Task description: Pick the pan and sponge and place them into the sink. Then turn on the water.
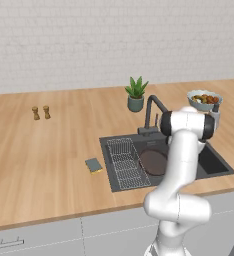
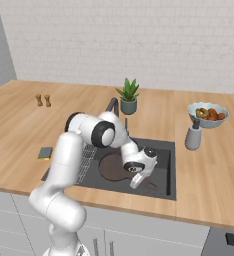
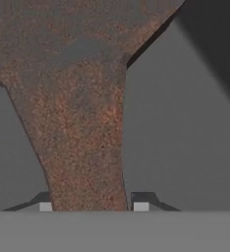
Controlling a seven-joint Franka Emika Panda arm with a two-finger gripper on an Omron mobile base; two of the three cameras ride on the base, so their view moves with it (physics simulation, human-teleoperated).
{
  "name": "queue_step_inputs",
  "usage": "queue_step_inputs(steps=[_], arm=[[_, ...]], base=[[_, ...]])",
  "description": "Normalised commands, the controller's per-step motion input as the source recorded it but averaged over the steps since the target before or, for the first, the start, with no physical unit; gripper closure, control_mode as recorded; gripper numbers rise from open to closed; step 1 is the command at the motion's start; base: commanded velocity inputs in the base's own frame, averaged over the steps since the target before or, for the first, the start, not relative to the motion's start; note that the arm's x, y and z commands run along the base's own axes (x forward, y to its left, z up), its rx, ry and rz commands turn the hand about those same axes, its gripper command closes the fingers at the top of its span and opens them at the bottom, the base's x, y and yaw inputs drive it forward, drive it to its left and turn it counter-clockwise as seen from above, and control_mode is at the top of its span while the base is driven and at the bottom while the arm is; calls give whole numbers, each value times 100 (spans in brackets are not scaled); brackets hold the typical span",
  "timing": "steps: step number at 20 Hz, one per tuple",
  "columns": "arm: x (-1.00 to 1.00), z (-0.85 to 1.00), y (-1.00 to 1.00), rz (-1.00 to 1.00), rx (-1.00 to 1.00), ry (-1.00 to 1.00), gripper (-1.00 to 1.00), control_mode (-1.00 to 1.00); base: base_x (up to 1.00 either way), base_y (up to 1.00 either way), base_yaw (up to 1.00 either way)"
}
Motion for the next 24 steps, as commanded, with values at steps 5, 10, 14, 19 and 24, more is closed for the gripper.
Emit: queue_step_inputs(steps=[5, 10, 14, 19, 24], arm=[[-32, 15, 3, 0, 0, -41, -100, -100], [-17, 14, 4, 0, 0, -35, -100, -100], [-34, 63, 0, 0, 0, -33, -100, -100], [-23, 100, 0, 0, 0, -29, -100, -100], [0, 100, -1, 6, 0, -11, -100, -100]], base=[[0, 0, 0], [0, 0, 0], [0, 0, 0], [0, 0, 0], [0, 0, 0]])
